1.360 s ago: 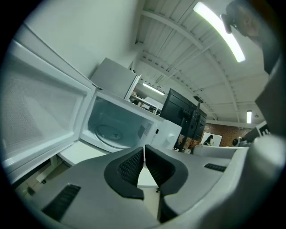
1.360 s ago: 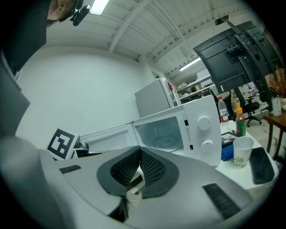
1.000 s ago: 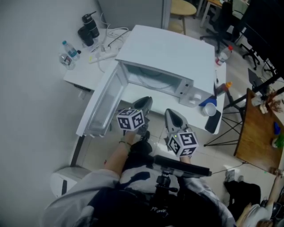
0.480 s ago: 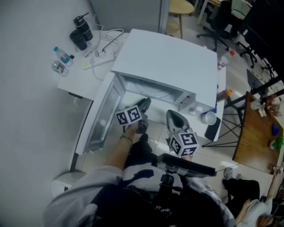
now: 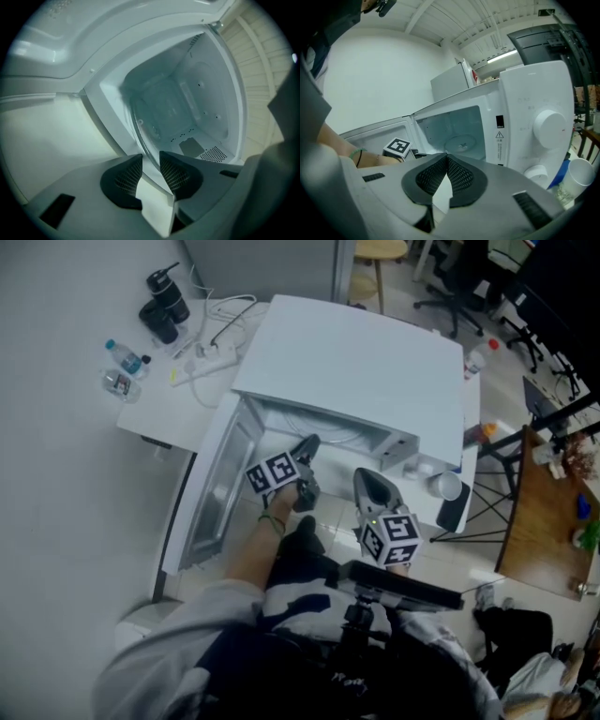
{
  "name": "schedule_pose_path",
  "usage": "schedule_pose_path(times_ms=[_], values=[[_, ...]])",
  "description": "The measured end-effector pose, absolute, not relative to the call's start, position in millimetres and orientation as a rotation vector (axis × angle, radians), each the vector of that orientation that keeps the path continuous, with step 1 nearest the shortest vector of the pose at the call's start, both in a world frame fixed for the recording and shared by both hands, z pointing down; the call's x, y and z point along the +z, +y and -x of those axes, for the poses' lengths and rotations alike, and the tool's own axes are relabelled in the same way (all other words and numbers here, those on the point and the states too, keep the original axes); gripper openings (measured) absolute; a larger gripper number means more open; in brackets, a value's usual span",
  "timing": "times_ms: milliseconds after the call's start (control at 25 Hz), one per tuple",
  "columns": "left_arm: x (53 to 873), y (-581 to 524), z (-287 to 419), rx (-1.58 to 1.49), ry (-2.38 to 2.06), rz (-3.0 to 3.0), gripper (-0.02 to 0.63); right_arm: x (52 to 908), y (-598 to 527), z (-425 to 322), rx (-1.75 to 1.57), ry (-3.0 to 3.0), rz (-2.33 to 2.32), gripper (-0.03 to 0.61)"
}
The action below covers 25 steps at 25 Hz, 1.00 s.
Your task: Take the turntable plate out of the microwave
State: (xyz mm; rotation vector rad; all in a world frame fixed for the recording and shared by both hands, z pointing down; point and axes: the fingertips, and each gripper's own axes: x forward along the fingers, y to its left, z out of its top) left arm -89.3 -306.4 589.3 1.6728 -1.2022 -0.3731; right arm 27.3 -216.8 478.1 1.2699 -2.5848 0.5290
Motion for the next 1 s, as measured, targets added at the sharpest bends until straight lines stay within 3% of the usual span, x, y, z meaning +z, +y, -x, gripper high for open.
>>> schedule_pose_path(times_ms=[400, 840, 920, 1000], values=[[589, -304, 95, -0.505, -1.162, -1.554, 0.046, 500, -208, -23, 0.578, -2.548, -1.237, 0.009], [575, -296, 97, -0.558, -1.176, -1.574, 0.038, 527, -222, -15, 0.585, -2.512, -1.168, 0.009], [574, -290, 96, -0.576, -1.17, -1.57, 0.038, 534, -221, -8, 0.638, -2.518, -1.106, 0.024], [577, -283, 96, -0.575, -1.164, -1.557, 0.038, 542, -220, 1, 0.689, -2.515, -1.033, 0.091]])
